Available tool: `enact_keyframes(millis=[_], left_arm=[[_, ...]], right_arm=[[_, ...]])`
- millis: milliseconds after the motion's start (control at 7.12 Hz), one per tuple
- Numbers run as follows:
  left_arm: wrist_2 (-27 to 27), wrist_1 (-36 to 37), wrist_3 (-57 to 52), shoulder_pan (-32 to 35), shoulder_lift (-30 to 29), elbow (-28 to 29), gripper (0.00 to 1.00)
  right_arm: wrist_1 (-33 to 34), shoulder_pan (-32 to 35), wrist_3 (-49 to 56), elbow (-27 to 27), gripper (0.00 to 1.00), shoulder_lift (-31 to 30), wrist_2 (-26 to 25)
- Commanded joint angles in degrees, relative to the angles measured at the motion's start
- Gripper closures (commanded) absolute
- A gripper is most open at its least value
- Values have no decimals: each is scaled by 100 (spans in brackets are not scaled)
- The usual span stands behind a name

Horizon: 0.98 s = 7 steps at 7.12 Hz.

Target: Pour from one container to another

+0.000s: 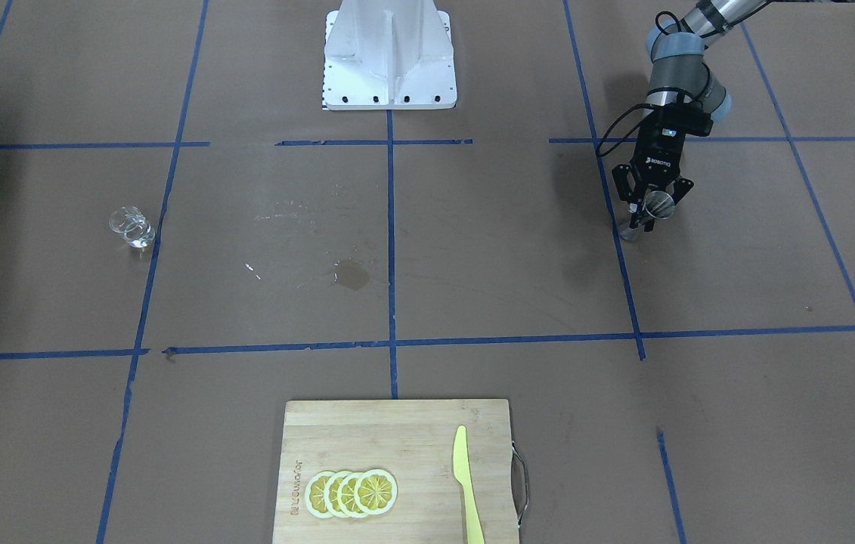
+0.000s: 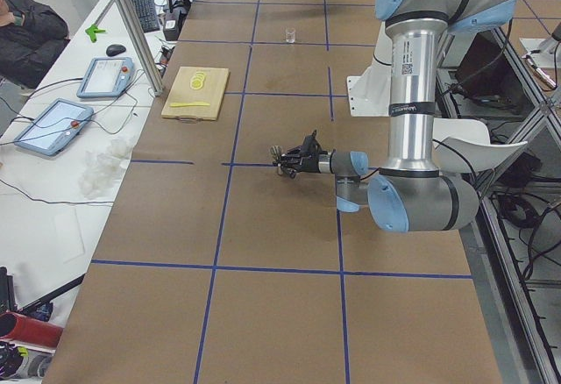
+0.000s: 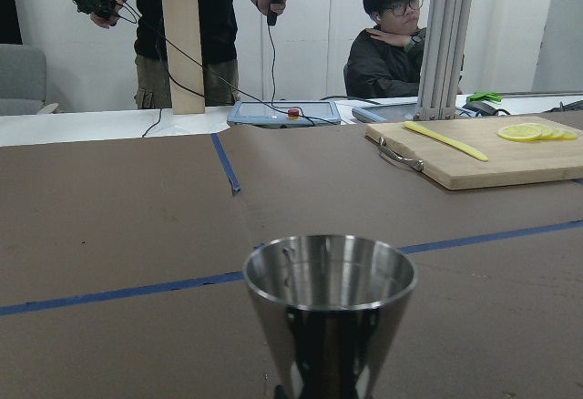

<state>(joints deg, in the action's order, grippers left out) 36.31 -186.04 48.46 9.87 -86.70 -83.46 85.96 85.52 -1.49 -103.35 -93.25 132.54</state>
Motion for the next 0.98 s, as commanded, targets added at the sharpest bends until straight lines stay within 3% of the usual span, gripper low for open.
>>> enact_keyframes(millis=[0, 281, 421, 702, 842], left_arm=[[288, -344, -265, 67, 31, -30, 100], [402, -737, -1665, 146, 22, -127, 100], [881, -1097, -2012, 312, 22, -127, 100], [2319, -1329, -2330, 995, -4, -136, 100], [3424, -1329, -2828, 1626, -57, -162, 100]], right_arm=[[0, 0, 0, 16, 0, 0, 0], [0, 0, 0, 25, 0, -9, 0], [0, 0, 0, 34, 0, -9, -9], [0, 0, 0, 43, 0, -9, -9], [0, 0, 0, 51, 0, -9, -9]])
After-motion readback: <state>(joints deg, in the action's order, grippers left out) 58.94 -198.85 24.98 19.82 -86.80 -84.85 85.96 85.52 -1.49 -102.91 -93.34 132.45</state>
